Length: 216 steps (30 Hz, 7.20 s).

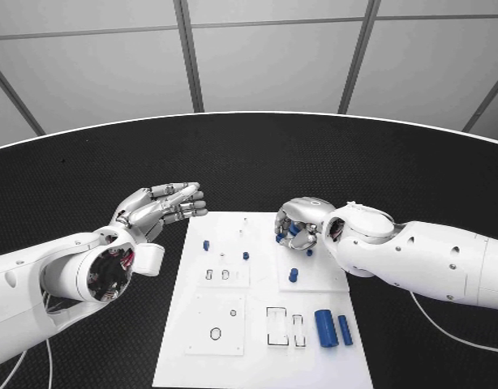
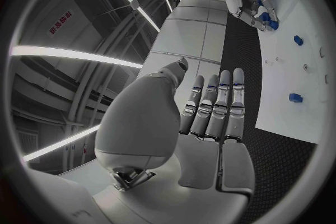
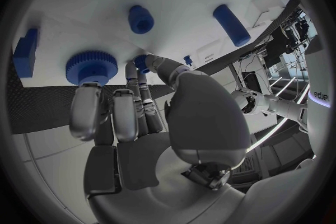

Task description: Assemble the parts on the task board

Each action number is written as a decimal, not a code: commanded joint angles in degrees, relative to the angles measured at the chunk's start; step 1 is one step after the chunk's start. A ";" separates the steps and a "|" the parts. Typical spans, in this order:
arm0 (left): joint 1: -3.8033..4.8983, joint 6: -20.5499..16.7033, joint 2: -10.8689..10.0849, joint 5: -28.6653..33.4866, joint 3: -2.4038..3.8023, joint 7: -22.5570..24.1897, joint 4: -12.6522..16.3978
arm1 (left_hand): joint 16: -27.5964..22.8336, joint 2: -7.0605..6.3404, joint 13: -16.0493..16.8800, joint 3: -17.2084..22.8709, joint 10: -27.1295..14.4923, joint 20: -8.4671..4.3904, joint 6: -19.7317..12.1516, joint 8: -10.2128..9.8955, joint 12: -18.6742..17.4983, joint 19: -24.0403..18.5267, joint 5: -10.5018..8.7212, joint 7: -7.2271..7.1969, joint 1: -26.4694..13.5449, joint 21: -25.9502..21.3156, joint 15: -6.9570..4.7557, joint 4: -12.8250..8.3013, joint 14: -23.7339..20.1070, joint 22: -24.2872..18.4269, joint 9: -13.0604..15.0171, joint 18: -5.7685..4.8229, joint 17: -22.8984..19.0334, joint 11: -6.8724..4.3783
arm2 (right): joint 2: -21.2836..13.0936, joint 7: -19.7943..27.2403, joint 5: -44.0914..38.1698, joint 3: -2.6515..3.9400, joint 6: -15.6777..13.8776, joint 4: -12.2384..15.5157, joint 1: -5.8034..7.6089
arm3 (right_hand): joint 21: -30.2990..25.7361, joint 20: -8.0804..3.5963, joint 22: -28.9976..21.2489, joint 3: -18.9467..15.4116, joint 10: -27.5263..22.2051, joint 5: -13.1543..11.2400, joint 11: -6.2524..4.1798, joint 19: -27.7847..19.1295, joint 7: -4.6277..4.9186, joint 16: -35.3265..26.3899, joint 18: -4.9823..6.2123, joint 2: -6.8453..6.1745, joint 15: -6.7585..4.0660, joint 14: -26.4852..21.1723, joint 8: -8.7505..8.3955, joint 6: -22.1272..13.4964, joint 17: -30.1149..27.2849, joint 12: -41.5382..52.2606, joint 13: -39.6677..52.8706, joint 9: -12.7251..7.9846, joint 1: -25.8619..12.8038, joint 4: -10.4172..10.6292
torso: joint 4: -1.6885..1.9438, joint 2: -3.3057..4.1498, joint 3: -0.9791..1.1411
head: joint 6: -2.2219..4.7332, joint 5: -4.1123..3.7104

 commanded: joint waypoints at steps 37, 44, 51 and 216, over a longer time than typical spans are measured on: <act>0.29 0.22 -0.05 0.38 0.00 -0.55 -0.44 | -2.31 0.92 0.04 0.28 -0.22 -0.18 0.54 -1.60 -1.07 -12.59 0.12 2.48 -2.47 32.47 0.11 -2.50 0.14 20.42 -0.62 -0.33 0.89 -0.15 | 4.87 -0.83 0.00 0.78 -10.93 -2.51 3.18 | 3.51 -1.31 5.27 0.89 3.08 -2.66 -1.72 1.37 -1.69 0.69 -1.56 2.97 -1.75 3.07 3.97 3.72 -0.52 1.93 2.85 4.68 1.03 0.90 | 0.53 0.85 -0.30 | 1.18 0.06; 0.81 0.41 0.12 0.41 0.00 -0.71 -0.25 | -2.84 1.36 0.04 0.18 -0.23 0.27 0.99 -2.13 -1.05 -18.18 0.17 2.38 -2.90 46.79 0.12 -3.10 0.43 29.09 -0.98 -0.88 1.02 -0.08 | 7.50 -0.92 0.00 0.79 -10.38 -5.14 3.33 | 3.57 -1.32 5.37 0.96 3.08 -2.53 -1.71 1.39 -1.67 0.73 -1.58 3.02 -1.75 3.07 4.01 3.68 -0.50 1.92 2.89 4.78 1.05 0.91 | 0.89 1.26 -0.64 | 1.25 0.11; 1.36 0.50 0.12 0.43 0.00 -0.79 -0.20 | -3.29 1.45 0.03 -0.21 -0.28 0.38 1.31 -2.71 -1.03 -22.11 0.02 2.42 -3.19 59.36 0.13 -3.67 0.64 35.66 -1.38 -1.69 1.04 -0.03 | 8.53 -1.13 -0.01 0.78 -8.61 -6.13 3.36 | 3.62 -1.32 5.45 0.99 3.09 -2.45 -1.69 1.41 -1.64 0.79 -1.59 3.06 -1.74 3.09 4.04 3.63 -0.42 1.92 2.93 4.86 1.01 0.95 | 1.07 1.66 -0.86 | 1.20 0.09; 2.33 4.18 0.94 1.79 -0.04 -0.96 -1.67 | -10.67 0.68 -0.17 3.30 -7.72 0.41 -2.66 -2.28 -1.41 -12.19 -0.02 3.62 -3.17 70.48 2.84 -3.20 -12.33 63.34 0.39 -5.67 -1.59 1.77 | -5.98 -7.29 6.50 0.75 1.36 2.07 3.41 | 9.17 0.33 15.70 -24.72 17.97 -1.29 -0.01 4.40 1.03 9.04 -3.42 0.29 0.00 5.00 -3.26 -5.67 12.48 79.42 75.38 7.09 8.52 18.13 | 0.32 1.32 0.46 | -0.29 -0.99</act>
